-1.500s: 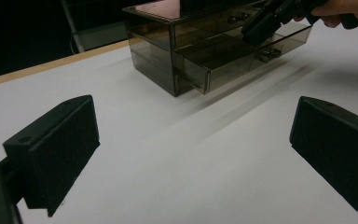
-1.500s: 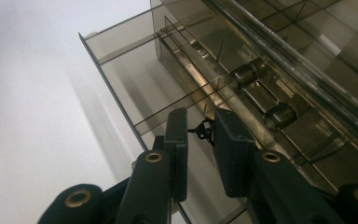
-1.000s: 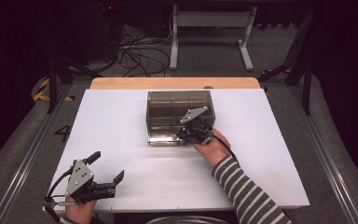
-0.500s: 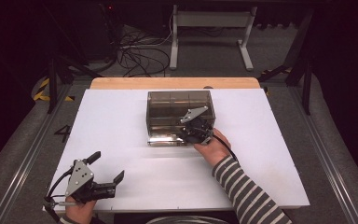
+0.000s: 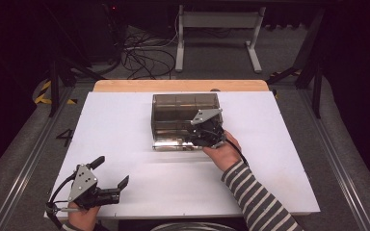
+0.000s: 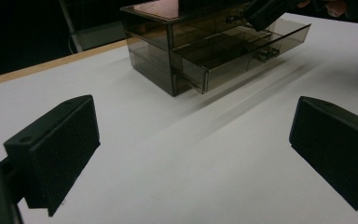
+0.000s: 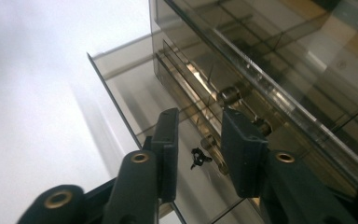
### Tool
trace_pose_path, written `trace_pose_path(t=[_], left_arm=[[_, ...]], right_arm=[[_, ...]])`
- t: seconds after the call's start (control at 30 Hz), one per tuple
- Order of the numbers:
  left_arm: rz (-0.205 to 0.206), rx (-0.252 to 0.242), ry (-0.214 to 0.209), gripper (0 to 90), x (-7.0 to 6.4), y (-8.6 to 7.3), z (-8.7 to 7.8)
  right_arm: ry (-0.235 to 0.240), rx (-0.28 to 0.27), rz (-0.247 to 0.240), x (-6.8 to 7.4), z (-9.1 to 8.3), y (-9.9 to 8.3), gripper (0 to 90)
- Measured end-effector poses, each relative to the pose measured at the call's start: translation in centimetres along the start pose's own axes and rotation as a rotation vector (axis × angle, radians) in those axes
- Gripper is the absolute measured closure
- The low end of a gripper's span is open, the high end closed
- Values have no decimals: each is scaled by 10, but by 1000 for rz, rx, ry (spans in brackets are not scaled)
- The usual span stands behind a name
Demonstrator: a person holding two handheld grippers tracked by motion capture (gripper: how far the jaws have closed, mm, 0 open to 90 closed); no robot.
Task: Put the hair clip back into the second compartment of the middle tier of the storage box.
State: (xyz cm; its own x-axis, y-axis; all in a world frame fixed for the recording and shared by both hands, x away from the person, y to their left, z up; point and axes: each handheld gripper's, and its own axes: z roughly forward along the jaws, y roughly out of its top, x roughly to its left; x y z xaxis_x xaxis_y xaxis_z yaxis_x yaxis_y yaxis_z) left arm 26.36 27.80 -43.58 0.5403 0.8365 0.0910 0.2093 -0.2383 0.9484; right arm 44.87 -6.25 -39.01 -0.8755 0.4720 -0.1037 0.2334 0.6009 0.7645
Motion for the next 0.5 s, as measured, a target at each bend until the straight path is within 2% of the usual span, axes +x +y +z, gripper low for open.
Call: trace_pose_path(t=[0.17,0.5], left_arm=[[1,0,2,24,0,0,-1],[-3,1,5,23,0,0,-1]], right_arm=[[7,-32,-14,3,-9,2,608],[9,-48,-25,4,-17,4,599]])
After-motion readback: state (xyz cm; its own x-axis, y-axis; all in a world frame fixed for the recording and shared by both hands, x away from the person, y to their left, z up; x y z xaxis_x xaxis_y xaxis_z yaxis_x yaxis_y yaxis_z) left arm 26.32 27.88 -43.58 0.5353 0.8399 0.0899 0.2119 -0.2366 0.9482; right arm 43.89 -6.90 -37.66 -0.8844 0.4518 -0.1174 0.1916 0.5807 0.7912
